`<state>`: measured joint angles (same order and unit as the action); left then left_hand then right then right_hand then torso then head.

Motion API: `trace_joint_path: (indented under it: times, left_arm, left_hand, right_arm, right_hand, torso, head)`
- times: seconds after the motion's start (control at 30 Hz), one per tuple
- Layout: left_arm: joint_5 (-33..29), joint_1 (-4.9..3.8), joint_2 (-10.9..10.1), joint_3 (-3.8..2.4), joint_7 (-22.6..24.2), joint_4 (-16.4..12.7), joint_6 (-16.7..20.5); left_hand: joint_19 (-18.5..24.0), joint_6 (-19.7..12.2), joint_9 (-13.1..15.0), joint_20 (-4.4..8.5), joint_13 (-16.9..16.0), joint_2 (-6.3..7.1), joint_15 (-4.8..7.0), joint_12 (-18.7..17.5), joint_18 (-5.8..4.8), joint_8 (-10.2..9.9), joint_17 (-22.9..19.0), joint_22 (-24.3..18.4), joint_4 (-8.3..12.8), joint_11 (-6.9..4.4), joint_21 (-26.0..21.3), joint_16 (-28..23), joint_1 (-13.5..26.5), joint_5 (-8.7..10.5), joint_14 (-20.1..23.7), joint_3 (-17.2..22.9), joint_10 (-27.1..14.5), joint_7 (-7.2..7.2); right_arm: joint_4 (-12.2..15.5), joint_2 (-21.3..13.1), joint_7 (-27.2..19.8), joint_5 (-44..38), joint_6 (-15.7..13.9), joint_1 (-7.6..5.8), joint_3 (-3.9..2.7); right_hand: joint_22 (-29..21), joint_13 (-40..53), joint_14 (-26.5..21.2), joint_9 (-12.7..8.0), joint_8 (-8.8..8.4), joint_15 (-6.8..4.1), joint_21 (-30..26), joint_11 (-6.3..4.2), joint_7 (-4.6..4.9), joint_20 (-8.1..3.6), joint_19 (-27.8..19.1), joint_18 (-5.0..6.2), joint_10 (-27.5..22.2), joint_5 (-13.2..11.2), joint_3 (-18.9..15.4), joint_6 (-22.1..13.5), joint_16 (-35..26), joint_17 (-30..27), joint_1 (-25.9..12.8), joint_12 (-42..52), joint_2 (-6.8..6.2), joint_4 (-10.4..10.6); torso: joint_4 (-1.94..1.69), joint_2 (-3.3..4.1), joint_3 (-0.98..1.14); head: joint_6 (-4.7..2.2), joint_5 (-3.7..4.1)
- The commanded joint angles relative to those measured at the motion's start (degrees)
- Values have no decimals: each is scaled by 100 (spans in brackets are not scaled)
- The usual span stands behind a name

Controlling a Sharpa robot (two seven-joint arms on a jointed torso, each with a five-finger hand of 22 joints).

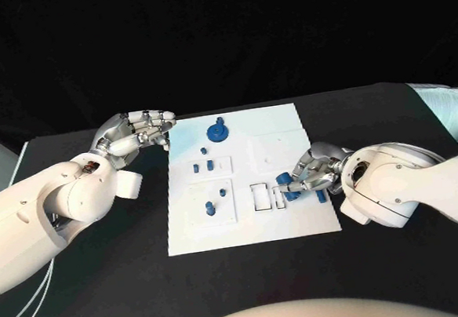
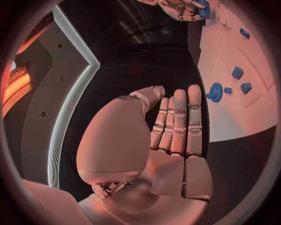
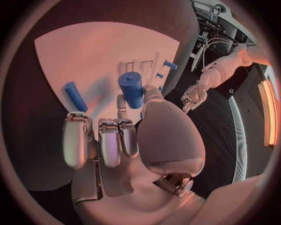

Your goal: Assemble the parts on the task board

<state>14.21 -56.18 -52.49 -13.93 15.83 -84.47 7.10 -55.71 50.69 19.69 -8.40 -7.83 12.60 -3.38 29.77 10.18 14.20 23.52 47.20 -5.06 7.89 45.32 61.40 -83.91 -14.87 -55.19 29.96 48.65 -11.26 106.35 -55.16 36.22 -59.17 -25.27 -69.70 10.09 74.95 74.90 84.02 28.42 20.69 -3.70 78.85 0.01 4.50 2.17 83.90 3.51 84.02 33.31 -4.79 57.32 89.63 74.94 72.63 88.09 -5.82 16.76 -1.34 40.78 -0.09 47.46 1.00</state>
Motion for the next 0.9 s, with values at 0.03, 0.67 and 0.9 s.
trace_joint_path:
  times: [0.03,0.67,0.9]
  left_arm:
    - [1,5,12,-4,21,-22,-120]
    - [4,5,15,-4,22,-38,-148]
    - [4,5,-4,-4,21,-43,-140]
  left_hand:
    - [-34,-28,-6,12,5,-16,12,28,43,-7,-5,-7,-15,-7,20,13,-12,-23,-38,17,43,1]
    - [-36,-28,-11,13,11,-13,10,25,42,-7,-7,-7,-18,-4,22,12,-9,-24,-38,19,39,-3]
    - [-36,-28,-11,13,11,-13,10,25,42,-7,-7,-7,-18,-4,22,12,-9,-24,-38,19,39,-3]
  right_arm:
    - [-38,157,-56,-135,24,7,-1]
    - [-516,888,32,-533,434,137,1]
    - [-602,939,94,-581,497,177,0]
  right_hand:
    - [634,1325,598,-2,19,-9,-13,4,-6,-3,265,-88,451,3,40,28,37,1506,12,-20,-1,4]
    - [600,1268,595,-31,-15,3,-74,17,6,7,246,-75,405,-254,46,48,32,1493,-108,-92,-38,7]
    - [592,1262,594,-32,-16,4,-86,18,7,8,242,-73,400,-268,46,50,30,1488,-125,-100,-32,8]
  torso:
    - [-8,5,6]
    - [-12,3,-3]
    - [-9,5,-4]
  head:
    - [12,10]
    - [72,0]
    - [94,-22]
